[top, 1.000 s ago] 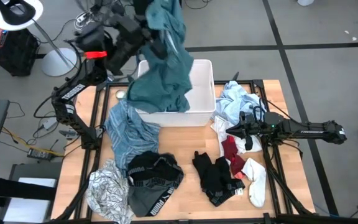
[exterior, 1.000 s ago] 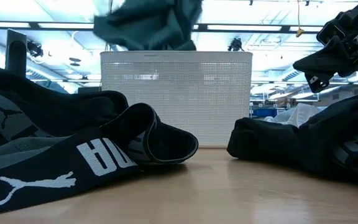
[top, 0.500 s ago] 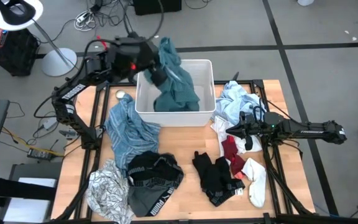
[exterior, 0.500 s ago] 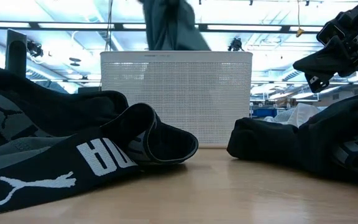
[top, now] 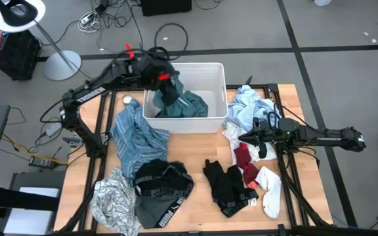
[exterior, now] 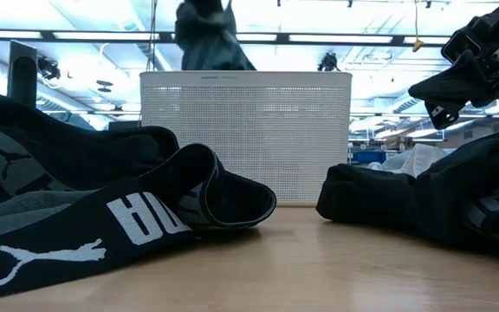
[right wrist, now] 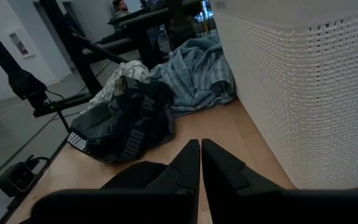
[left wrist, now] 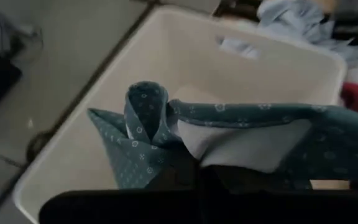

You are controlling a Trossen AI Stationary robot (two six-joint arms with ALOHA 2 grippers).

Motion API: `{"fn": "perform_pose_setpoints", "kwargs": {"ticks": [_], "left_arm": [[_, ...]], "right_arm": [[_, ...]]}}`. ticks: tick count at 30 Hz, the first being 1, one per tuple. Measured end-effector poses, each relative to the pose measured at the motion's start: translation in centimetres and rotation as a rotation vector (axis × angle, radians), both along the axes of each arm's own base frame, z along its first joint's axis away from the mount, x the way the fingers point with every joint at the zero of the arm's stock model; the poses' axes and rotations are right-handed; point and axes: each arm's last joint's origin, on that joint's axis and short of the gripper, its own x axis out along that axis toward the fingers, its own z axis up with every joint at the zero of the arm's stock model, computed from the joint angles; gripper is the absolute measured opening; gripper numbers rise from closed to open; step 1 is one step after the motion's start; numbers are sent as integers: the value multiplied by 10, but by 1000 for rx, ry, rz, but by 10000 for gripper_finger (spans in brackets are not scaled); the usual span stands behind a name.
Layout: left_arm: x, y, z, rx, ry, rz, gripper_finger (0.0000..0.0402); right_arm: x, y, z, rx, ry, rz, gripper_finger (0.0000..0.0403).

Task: Sort clothes
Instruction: Put the green polo shirt into the laundry bin, then put the right black boxers into the laundry bin

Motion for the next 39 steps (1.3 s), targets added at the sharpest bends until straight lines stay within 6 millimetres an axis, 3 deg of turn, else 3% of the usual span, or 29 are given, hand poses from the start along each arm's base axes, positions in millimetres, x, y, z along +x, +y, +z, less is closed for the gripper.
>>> {"fn": "perform_pose_setpoints", "kwargs": {"ticks": [7, 17, 20, 25, 32, 39], "left_arm": [[15, 11, -43, -52, 34, 19, 20], [30, 21, -85, 93, 64, 19, 128], [32, 23, -89, 145, 70, 39, 144], [32, 23, -94, 80, 30, 109, 147], [34, 19, -93, 6, 0, 39, 147], [41, -1, -81, 3, -35, -41, 147]], "right_arm": [[0, 0, 0, 0, 0, 0, 20], [0, 0, 0, 0, 0, 0, 20], [0, 0, 0, 0, 0, 0, 20], [0, 0, 0, 0, 0, 0, 20], [0, 0, 0, 0, 0, 0, 20], [0, 0, 0, 0, 0, 0, 20]]}}
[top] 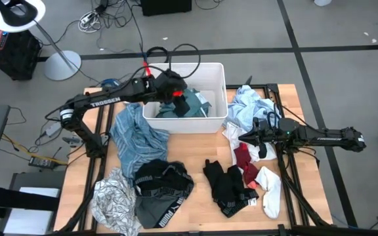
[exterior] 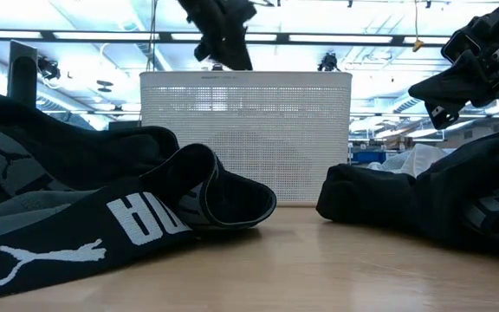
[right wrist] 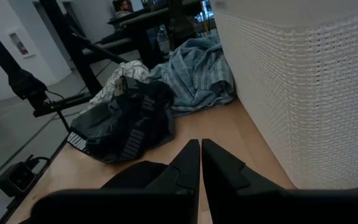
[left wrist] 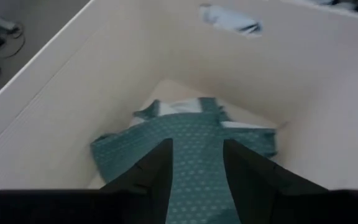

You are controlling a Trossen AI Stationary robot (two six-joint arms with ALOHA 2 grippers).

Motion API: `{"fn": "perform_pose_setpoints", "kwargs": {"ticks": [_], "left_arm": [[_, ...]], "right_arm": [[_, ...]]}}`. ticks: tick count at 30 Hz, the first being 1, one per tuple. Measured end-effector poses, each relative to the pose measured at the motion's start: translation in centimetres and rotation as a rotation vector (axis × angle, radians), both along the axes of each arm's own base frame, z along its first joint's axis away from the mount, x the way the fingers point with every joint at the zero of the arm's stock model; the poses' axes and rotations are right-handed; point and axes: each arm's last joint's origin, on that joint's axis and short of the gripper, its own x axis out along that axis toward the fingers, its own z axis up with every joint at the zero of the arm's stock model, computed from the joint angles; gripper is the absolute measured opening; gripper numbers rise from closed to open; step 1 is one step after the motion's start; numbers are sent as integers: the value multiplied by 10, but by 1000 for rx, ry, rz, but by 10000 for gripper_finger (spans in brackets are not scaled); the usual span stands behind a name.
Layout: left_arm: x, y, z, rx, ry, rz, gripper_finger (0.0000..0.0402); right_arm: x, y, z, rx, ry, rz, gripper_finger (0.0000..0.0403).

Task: Sort clothes
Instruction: Put the right black boxers into the laundry bin

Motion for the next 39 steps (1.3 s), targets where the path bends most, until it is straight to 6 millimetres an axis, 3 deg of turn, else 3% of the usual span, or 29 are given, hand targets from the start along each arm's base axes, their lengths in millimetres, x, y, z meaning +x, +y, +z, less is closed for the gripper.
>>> {"fn": "perform_pose_setpoints", "kwargs": {"ticks": [5, 24, 30, 39], "left_arm": [[6, -26, 9, 9, -13, -79, 147], [16, -144, 7, 6, -28, -347, 147], [29, -166, -5, -3, -34, -408, 147], [64, -180, -60, -80, 99, -506, 147]], "right_arm": [[0, 0, 0, 0, 0, 0, 20], [0, 0, 0, 0, 0, 0, 20], [0, 0, 0, 0, -1, 0, 20], [0, 0, 0, 0, 0, 0, 20]]}}
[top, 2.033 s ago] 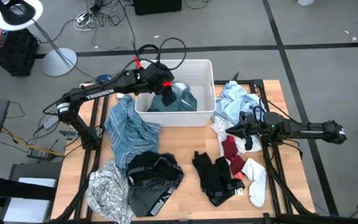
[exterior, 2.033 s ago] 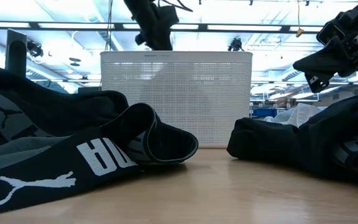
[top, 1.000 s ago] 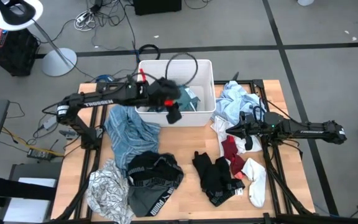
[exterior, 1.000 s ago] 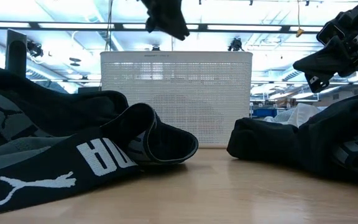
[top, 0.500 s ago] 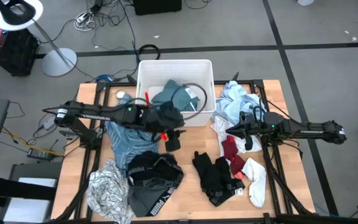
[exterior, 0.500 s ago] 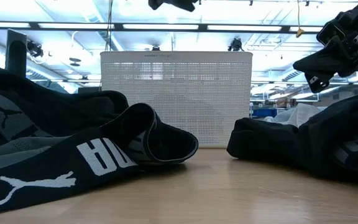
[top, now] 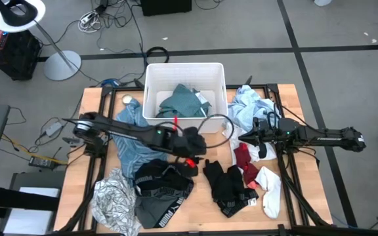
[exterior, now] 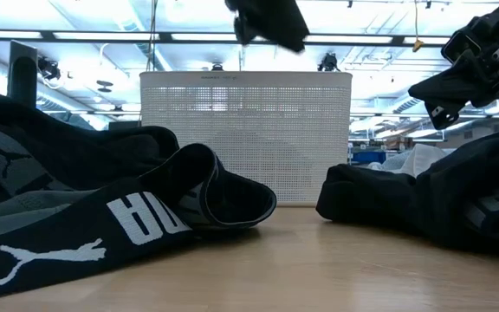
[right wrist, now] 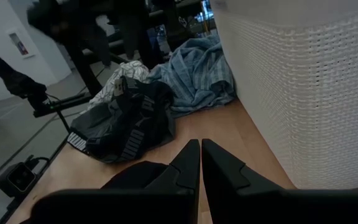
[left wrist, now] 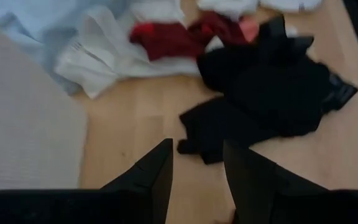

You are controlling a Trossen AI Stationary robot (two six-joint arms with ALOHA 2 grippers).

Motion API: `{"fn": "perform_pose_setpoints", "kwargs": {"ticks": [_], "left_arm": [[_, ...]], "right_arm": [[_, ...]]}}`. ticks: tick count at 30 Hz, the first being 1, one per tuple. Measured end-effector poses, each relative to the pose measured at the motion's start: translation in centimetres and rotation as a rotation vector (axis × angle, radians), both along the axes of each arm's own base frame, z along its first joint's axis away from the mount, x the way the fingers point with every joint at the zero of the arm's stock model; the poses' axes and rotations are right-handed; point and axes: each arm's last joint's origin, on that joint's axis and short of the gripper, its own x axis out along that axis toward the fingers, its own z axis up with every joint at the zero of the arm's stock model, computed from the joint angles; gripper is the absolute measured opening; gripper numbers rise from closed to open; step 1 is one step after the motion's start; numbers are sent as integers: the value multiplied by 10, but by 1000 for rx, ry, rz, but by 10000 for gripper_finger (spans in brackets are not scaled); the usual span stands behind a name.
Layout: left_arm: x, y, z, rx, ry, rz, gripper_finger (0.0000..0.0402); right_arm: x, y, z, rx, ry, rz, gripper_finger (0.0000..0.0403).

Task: Sort clothes
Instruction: Put the right black boxers into the laundry bin

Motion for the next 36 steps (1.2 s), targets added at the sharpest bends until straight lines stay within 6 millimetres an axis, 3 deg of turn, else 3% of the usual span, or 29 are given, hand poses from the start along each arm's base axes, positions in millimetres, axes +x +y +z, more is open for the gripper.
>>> {"fn": "perform_pose_setpoints", "kwargs": {"ticks": [14, 30, 36], "left_arm": [[35, -9, -73, 91, 130, -199, 147], [54, -13, -93, 49, 42, -232, 147], [65, -15, -119, 41, 45, -236, 147]], "right_arm": [[0, 0, 0, 0, 0, 0, 20], [0, 0, 0, 0, -5, 0, 20], [1, 0, 2, -2, -21, 0, 20]]}}
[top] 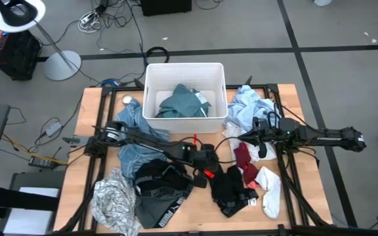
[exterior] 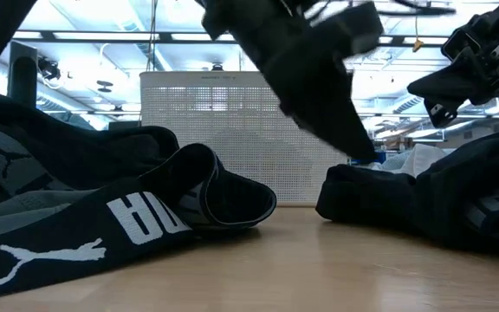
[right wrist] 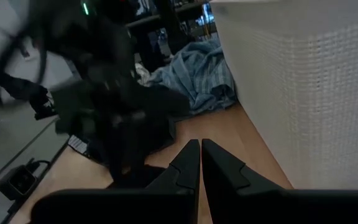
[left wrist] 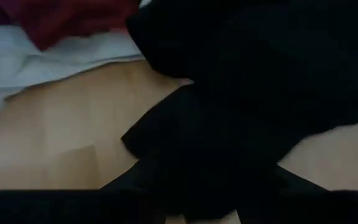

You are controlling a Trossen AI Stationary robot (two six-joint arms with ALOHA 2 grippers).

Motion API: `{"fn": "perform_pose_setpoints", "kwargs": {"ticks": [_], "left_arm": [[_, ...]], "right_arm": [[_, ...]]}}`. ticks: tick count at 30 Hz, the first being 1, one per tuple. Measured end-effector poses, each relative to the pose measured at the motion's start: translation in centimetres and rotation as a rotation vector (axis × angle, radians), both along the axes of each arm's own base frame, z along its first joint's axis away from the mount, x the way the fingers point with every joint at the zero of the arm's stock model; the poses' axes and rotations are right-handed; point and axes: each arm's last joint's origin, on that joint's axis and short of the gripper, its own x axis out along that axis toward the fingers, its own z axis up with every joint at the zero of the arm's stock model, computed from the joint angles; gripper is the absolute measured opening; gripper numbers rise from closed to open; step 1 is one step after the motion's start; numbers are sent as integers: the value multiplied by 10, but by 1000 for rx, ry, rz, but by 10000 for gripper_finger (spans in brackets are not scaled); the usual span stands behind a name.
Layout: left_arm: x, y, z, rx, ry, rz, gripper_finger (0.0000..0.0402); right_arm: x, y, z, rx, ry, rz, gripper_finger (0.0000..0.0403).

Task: Sort clothes
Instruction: Put the right black boxers into the laundry bin

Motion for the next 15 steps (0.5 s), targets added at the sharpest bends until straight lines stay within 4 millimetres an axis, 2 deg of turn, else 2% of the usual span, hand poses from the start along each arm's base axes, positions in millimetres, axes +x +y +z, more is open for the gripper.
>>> {"fn": "perform_pose_setpoints", "kwargs": {"ticks": [5, 9, 12, 15], "left_arm": [[2, 0, -23, -7, 61, 28, 147], [3, 0, -30, -33, 78, 86, 132], [2, 2, -32, -28, 102, 107, 88], [0, 3, -33, -11, 126, 120, 22]], "right_arm": [[0, 0, 0, 0, 0, 0, 20], [0, 0, 1, -1, -13, 0, 20], [0, 0, 2, -2, -20, 0, 20], [0, 0, 2, -2, -20, 0, 20]]}}
